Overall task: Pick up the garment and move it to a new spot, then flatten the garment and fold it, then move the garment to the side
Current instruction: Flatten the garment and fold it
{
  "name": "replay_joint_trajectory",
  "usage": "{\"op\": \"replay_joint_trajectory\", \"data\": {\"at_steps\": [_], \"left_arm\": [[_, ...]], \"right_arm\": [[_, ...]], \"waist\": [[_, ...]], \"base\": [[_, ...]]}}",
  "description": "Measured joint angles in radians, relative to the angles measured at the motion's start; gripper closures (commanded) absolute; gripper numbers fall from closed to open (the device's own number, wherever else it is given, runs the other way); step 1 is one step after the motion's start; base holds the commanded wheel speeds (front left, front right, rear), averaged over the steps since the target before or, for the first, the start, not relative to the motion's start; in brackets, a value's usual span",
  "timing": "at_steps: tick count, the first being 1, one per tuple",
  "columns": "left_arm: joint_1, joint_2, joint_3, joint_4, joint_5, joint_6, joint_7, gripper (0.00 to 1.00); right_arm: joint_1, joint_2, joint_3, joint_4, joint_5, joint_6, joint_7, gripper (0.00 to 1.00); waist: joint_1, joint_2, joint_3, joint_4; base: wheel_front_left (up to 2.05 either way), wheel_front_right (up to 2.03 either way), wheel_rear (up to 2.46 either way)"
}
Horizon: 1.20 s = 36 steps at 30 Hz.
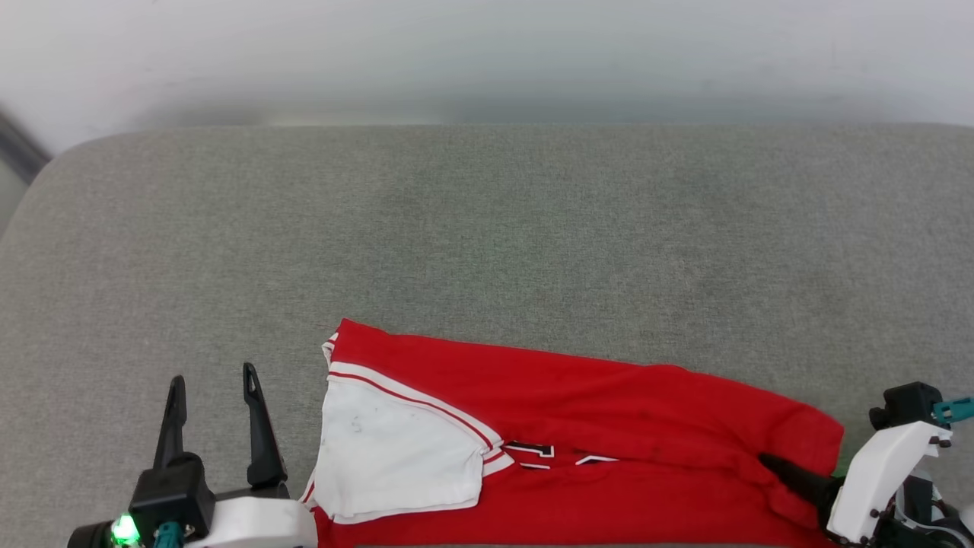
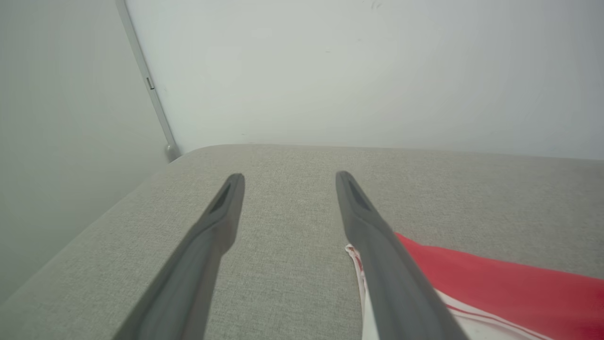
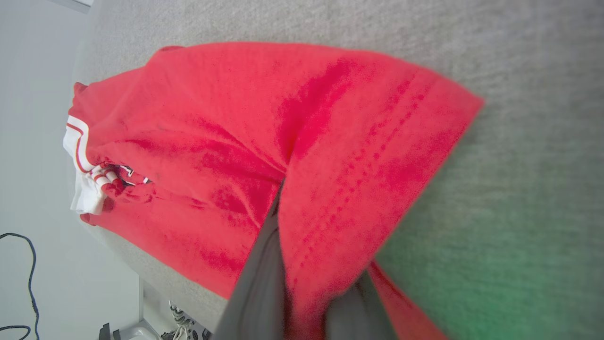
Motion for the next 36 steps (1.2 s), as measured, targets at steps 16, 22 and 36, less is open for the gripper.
{"op": "replay_joint_trajectory", "data": {"at_steps": [16, 22, 36], "left_arm": [[0.098, -0.101, 0.086, 0.021, 0.147, -0.104, -0.001, 0.0], [0.101, -0.11, 0.086, 0.031, 0.168, -0.129, -0.001, 0.0], [0.101, -0.129, 0.091, 0.043, 0.186, -0.162, -0.001, 0.0]], "right_arm": [[-0.004, -0.147, -0.059, 0.025, -0.03, 0.0, 0.036, 1.0], [-0.005, -0.196, -0.082, 0.04, -0.043, 0.0, 0.089, 1.0], [-0.025, -0.127, -0.035, -0.357, -0.055, 0.0, 0.291, 1.0]], "waist": [[0.0, 0.0, -0.061, -0.002], [0.0, 0.0, -0.07, -0.012], [0.0, 0.0, -0.071, -0.014]], "base": [[0.0, 0.0, 0.0], [0.0, 0.0, 0.0], [0.0, 0.0, 0.0]]}}
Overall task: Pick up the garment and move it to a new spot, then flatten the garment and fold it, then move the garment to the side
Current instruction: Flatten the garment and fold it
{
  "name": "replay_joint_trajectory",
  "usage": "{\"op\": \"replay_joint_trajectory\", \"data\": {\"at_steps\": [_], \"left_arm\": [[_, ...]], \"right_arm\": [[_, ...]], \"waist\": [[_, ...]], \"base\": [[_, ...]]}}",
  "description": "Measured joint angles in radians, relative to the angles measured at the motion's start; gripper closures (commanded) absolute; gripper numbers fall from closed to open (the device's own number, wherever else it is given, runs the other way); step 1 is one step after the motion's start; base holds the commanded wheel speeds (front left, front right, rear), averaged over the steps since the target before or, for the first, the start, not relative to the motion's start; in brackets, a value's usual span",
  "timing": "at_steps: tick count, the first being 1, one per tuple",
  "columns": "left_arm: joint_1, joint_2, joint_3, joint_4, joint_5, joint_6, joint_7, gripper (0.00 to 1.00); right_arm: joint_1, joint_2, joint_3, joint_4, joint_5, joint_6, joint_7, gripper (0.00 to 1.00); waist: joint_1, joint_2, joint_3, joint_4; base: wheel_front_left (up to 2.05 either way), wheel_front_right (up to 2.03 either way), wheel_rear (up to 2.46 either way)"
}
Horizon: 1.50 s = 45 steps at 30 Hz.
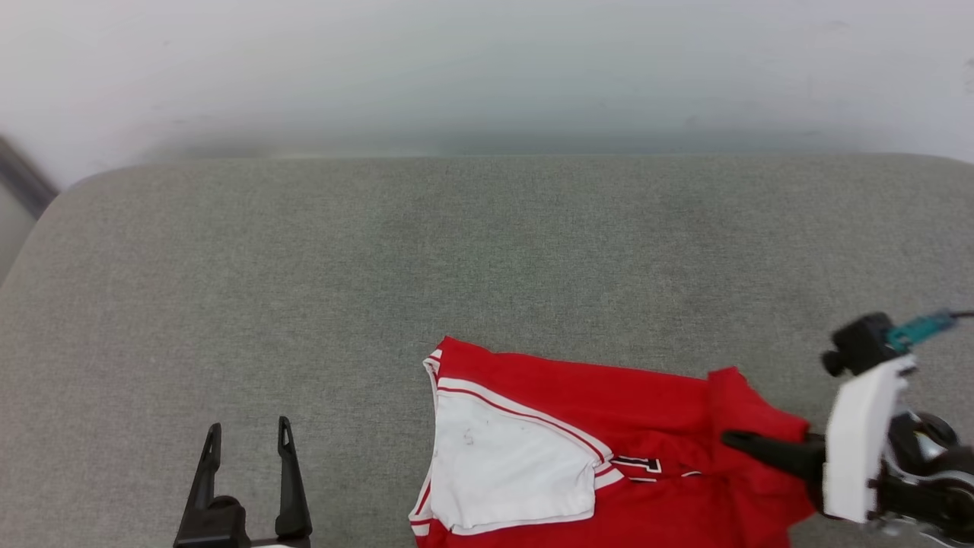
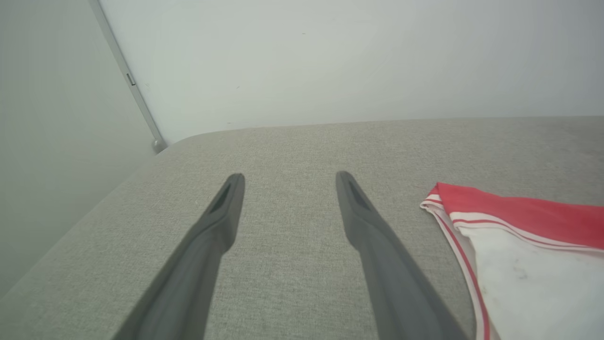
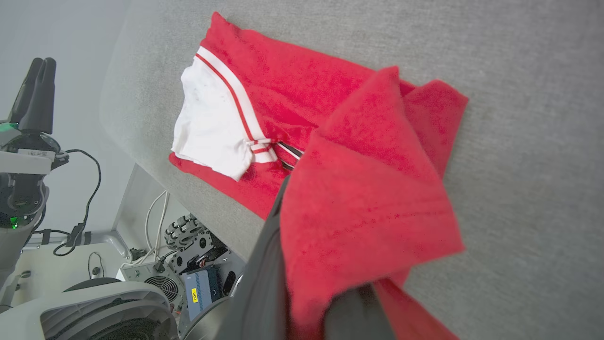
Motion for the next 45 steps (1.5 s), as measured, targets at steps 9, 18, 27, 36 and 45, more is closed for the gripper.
{"op": "replay_joint_trajectory", "data": {"at_steps": [9, 18, 27, 36, 45], "left_arm": [[-0.045, -0.009, -0.002, 0.015, 0.002, -0.02, 0.0, 0.0], [-0.096, -0.02, -0.005, 0.032, 0.001, -0.039, 0.0, 0.0], [-0.127, -0.028, -0.017, 0.043, 0.001, -0.047, 0.0, 0.0], [-0.117, -0.03, 0.002, 0.044, 0.002, -0.047, 0.0, 0.0], [-0.079, -0.03, 0.026, 0.035, 0.01, -0.056, 0.0, 0.0]], "right_arm": [[-0.213, 0.167, 0.16, -0.053, -0.174, 0.0, 0.132, 1.0], [-0.434, 0.337, 0.348, 0.108, -0.331, 0.0, 0.121, 1.0], [-0.493, 0.393, 0.526, 0.324, -0.372, 0.0, 0.045, 1.0], [-0.535, 0.362, 0.565, 0.261, -0.334, 0.0, -0.166, 0.0], [-0.507, 0.264, 0.36, 0.237, -0.541, 0.0, -0.616, 0.0]], "waist": [[0.0, 0.0, 0.04, 0.021], [0.0001, 0.0, 0.098, 0.052], [0.0001, 0.0, 0.141, 0.078], [0.0001, 0.0, 0.116, 0.048], [0.0, 0.0, 0.061, -0.006]], "base": [[0.0, 0.0, 0.0], [0.0, 0.0, 0.0], [0.0, 0.0, 0.0], [0.0, 0.0, 0.0], [0.0, 0.0, 0.0]]}}
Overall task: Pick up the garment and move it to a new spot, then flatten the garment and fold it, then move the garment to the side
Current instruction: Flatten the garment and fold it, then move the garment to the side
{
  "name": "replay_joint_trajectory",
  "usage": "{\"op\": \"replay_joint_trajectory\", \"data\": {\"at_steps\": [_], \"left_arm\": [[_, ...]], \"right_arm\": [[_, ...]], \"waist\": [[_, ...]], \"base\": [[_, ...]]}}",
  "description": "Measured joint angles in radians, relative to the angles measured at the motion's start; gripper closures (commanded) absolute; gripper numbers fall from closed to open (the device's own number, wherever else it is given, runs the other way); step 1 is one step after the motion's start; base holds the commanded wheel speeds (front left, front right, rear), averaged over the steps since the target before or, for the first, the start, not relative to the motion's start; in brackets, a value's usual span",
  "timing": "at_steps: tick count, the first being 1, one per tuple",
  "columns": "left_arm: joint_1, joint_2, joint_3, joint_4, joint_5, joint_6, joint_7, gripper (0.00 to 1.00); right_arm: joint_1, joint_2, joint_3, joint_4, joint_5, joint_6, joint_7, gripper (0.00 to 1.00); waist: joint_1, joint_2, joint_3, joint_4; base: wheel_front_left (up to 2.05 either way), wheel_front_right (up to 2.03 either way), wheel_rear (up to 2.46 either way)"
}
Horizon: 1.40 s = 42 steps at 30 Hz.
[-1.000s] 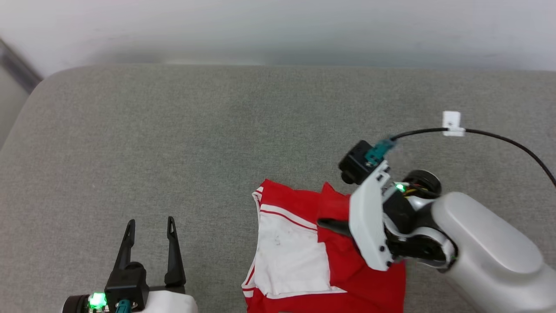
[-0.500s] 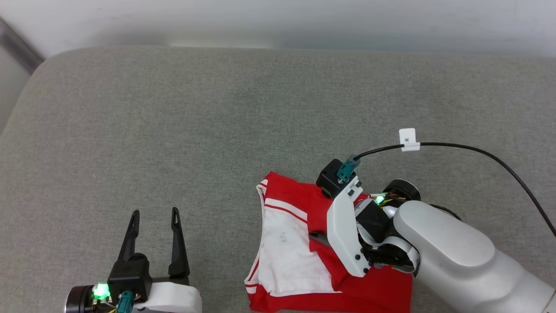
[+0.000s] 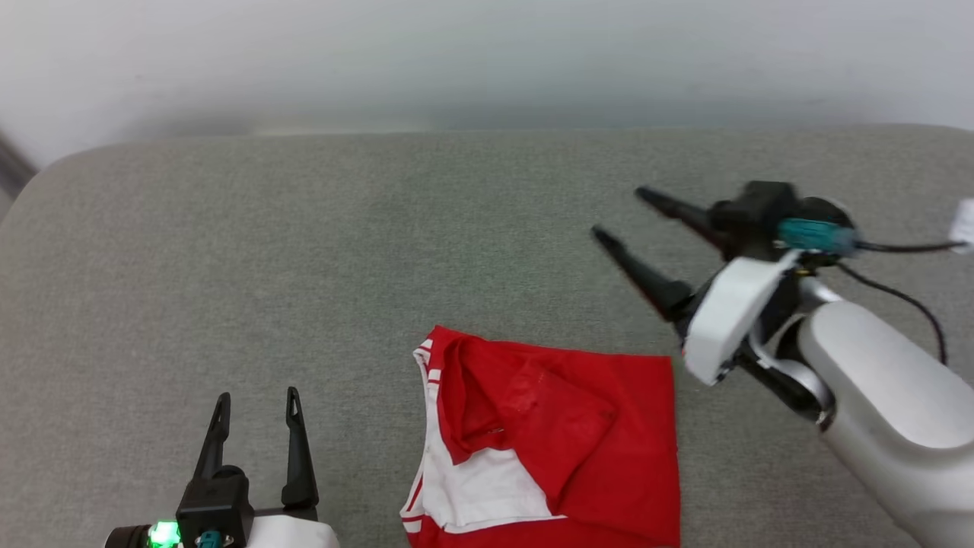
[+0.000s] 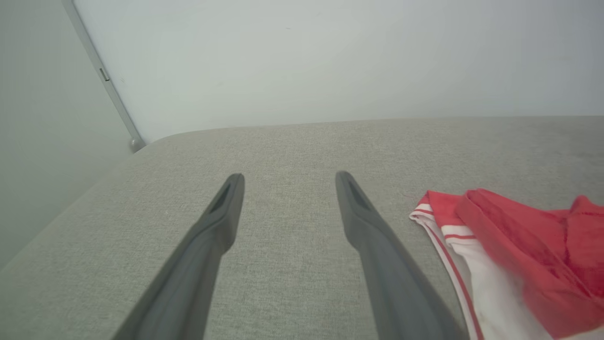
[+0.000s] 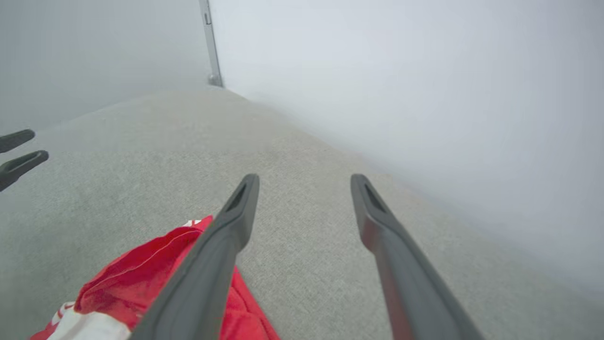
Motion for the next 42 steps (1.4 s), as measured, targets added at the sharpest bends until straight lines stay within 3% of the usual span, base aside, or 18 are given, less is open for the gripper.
{"op": "replay_joint_trajectory", "data": {"at_steps": [5, 6, 11, 15, 27, 42], "left_arm": [[0.017, 0.0, 0.005, -0.002, 0.001, -0.002, 0.0, 0.0], [0.022, 0.0, 0.007, -0.002, 0.001, -0.001, 0.0, 0.0], [0.032, -0.001, 0.008, -0.003, 0.001, -0.006, 0.0, 0.0], [0.034, -0.001, 0.008, 0.001, 0.002, -0.008, 0.0, 0.0], [0.062, -0.001, 0.005, 0.01, 0.001, -0.016, 0.0, 0.0], [0.102, -0.002, 0.009, 0.0, -0.009, -0.032, 0.0, 0.0]], "right_arm": [[0.115, 0.031, -0.244, 0.049, -0.193, 0.0, -0.233, 0.0], [0.168, 0.058, -0.348, 0.053, -0.265, 0.0, -0.275, 0.0], [0.337, 0.141, -0.578, -0.01, -0.408, 0.0, -0.305, 0.0], [0.476, 0.209, -0.695, -0.136, -0.491, 0.0, -0.308, 0.0], [0.828, 0.353, -0.861, -0.313, -0.565, 0.0, -0.308, 0.0], [0.932, 0.387, -0.879, -0.344, -0.563, 0.0, -0.308, 0.0]], "waist": [[0.0, 0.0, -0.025, -0.028], [0.0, 0.0, -0.033, -0.037], [0.0, 0.0, -0.05, -0.05], [0.0, 0.0, -0.06, -0.052], [-0.0001, 0.0, -0.106, -0.039], [-0.0001, 0.0, -0.13, -0.036]], "base": [[0.0, 0.0, 0.0], [0.0, 0.0, 0.0], [0.0, 0.0, 0.0], [0.0, 0.0, 0.0], [0.0, 0.0, 0.0], [0.0, 0.0, 0.0]]}}
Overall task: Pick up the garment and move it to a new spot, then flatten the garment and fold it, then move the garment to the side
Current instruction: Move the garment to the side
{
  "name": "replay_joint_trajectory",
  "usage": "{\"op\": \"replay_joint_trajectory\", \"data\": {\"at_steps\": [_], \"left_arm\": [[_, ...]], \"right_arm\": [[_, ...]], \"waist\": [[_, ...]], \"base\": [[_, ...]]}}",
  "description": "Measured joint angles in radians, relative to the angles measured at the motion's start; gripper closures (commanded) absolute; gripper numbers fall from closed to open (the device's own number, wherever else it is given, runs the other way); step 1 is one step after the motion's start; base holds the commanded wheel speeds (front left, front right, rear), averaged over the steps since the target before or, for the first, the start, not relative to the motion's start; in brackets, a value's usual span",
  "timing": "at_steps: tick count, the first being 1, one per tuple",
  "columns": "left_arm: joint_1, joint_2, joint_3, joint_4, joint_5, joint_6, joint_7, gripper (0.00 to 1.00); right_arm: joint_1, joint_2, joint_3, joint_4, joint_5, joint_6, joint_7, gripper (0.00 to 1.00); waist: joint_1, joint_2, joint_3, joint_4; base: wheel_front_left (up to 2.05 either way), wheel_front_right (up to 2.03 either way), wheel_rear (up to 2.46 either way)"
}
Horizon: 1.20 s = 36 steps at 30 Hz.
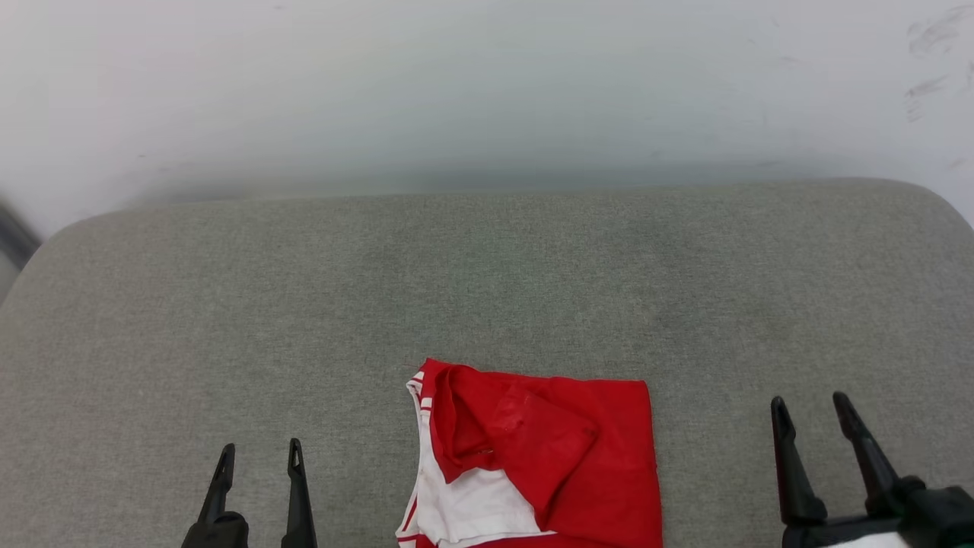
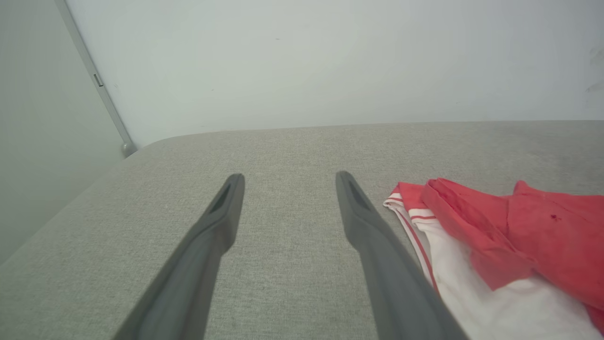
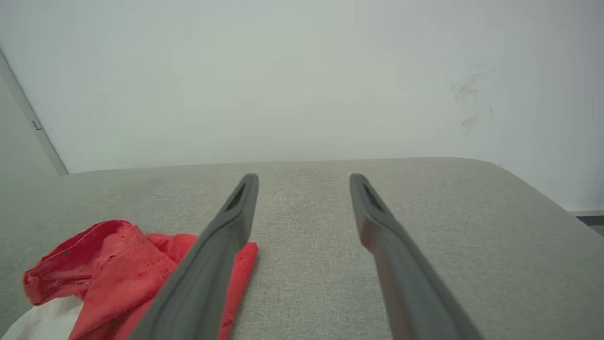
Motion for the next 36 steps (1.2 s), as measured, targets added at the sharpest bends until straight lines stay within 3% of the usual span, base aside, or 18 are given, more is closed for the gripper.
{"op": "replay_joint_trajectory", "data": {"at_steps": [5, 9, 12, 18, 19, 20, 21, 27, 36], "left_arm": [[0.0, 0.0, 0.002, -0.001, 0.0, -0.002, 0.0, 0.0], [-0.001, 0.0, 0.002, -0.001, 0.0, -0.003, 0.0, 0.0], [-0.004, -0.001, 0.0, 0.0, 0.0, -0.005, 0.0, 0.0], [-0.025, -0.001, -0.002, 0.001, 0.0, -0.009, 0.0, 0.0], [-0.025, -0.001, -0.002, 0.001, 0.0, -0.009, 0.0, 0.0], [-0.03, -0.001, -0.002, 0.002, -0.002, -0.011, 0.0, 0.0], [-0.036, -0.001, -0.002, 0.002, -0.002, -0.011, 0.0, 0.0], [-0.086, -0.002, -0.011, 0.005, -0.006, -0.023, 0.0, 0.0], [-0.147, -0.001, -0.025, 0.009, -0.008, -0.035, 0.0, 0.0]], "right_arm": [[-0.121, -0.014, -0.013, -0.037, -0.01, 0.0, 0.0, 0.0], [-0.266, -0.119, 0.03, -0.021, 0.01, 0.0, 0.026, 0.0], [-0.378, -0.211, 0.115, 0.002, 0.104, 0.0, 0.187, 0.0], [-0.499, -0.386, 0.274, 0.022, 0.455, 0.0, 0.678, 0.0], [-0.499, -0.386, 0.274, 0.022, 0.455, 0.0, 0.678, 0.0], [-0.513, -0.421, 0.289, 0.036, 0.583, 0.0, 0.803, 0.0], [-0.514, -0.435, 0.286, 0.053, 0.632, 0.0, 0.854, 0.0], [-0.506, -0.46, 0.291, 0.152, 0.818, 0.0, 1.058, 0.0], [-0.469, -0.387, 0.33, 0.242, 0.902, 0.0, 1.072, 0.0]], "waist": [[0.0, 0.0, 0.005, -0.001], [0.0, 0.0, 0.016, -0.001], [0.0, 0.0, 0.027, -0.001], [0.0001, 0.0, 0.053, 0.008], [0.0001, 0.0, 0.053, 0.008], [0.0, 0.0, 0.064, 0.01], [0.0, 0.0, 0.07, 0.012], [0.0, 0.0, 0.118, 0.029], [0.0001, 0.0, 0.195, 0.074]], "base": [[0.0, 0.0, 0.0], [0.0, 0.0, 0.0], [0.0, 0.0, 0.0], [0.0, 0.0, 0.0], [0.0, 0.0, 0.0], [0.0, 0.0, 0.0], [0.0, 0.0, 0.0], [0.0, 0.0, 0.0], [0.0, 0.0, 0.0]]}}
